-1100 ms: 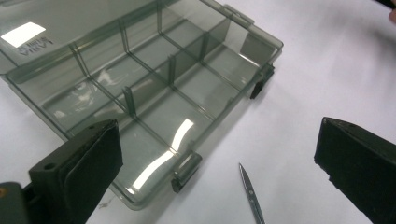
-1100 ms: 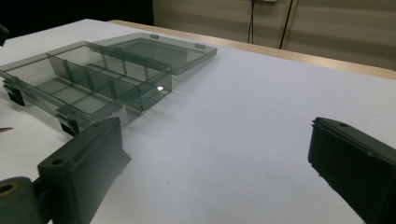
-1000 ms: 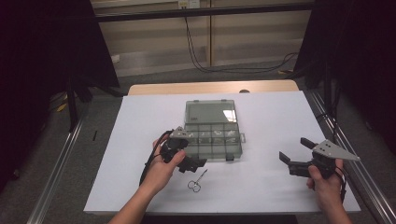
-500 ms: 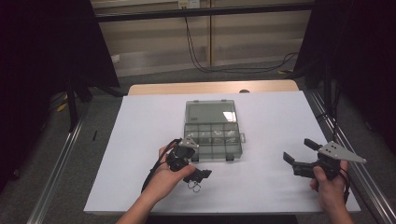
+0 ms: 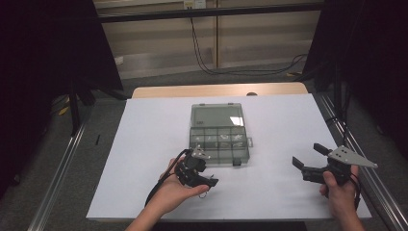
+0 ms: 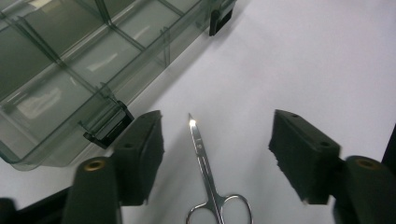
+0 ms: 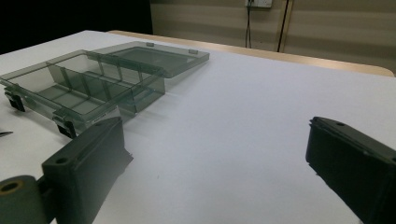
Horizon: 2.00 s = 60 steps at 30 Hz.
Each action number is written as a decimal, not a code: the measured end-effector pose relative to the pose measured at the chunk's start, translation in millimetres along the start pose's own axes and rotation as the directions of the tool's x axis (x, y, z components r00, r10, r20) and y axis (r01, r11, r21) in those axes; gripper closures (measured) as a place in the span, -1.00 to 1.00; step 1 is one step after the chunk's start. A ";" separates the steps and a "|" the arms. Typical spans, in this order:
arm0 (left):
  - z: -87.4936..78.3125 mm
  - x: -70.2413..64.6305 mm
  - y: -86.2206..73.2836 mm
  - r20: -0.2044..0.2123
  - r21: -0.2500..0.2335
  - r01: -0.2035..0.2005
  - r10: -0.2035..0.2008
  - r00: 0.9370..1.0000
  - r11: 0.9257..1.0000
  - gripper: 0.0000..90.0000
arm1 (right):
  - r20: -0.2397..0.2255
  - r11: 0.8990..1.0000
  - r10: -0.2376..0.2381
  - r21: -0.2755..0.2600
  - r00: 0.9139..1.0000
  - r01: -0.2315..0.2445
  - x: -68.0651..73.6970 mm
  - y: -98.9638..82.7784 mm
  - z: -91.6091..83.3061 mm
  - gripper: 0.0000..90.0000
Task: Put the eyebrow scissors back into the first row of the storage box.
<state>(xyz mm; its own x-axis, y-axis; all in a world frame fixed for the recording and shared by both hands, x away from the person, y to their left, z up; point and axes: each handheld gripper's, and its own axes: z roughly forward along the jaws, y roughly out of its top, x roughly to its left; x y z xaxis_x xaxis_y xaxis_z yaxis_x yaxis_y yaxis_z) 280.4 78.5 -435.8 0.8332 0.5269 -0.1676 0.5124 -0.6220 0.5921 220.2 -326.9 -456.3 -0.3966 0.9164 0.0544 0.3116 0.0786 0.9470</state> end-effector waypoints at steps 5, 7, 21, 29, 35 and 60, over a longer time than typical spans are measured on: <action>3.5 0.0 -1.7 -0.028 0.070 -0.046 0.048 0.998 0.996 0.06 | -0.001 1.000 -0.006 0.003 1.000 0.006 -0.2 -0.3 0.2 -0.90; 6.3 0.0 -1.6 -0.007 0.101 -0.016 0.017 1.000 0.995 0.11 | 0.001 1.000 -0.001 0.002 1.000 0.001 -0.3 -0.4 0.3 -0.90; 17.1 -7.3 -4.9 -0.121 0.206 -0.017 0.042 0.992 0.978 0.60 | 0.005 1.000 0.002 0.010 1.000 -0.002 -1.1 -1.2 0.9 -0.90; 20.2 -17.9 -1.1 -0.148 0.253 -0.064 0.104 0.984 0.965 0.86 | 0.010 1.000 0.011 0.024 1.000 -0.011 -0.6 -2.0 3.7 -0.89; 19.6 -12.9 -0.8 -0.116 0.239 -0.060 0.090 0.989 0.969 0.89 | 0.009 1.000 0.004 0.022 1.000 -0.004 0.9 -1.7 3.6 -0.89; 24.7 -11.2 13.2 -0.069 0.306 -0.072 0.098 0.993 0.949 0.96 | 0.016 0.999 0.013 0.029 1.000 -0.014 -2.5 -4.1 3.2 -0.88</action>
<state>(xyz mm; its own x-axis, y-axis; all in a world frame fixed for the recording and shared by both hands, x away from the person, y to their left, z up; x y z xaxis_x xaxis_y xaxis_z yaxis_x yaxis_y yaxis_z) 283.0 50.2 -445.6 0.8631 0.5020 -0.0544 0.4897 -0.8060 0.3325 222.6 -328.2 -461.3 -0.3781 0.9237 0.0616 0.3418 0.0774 0.9366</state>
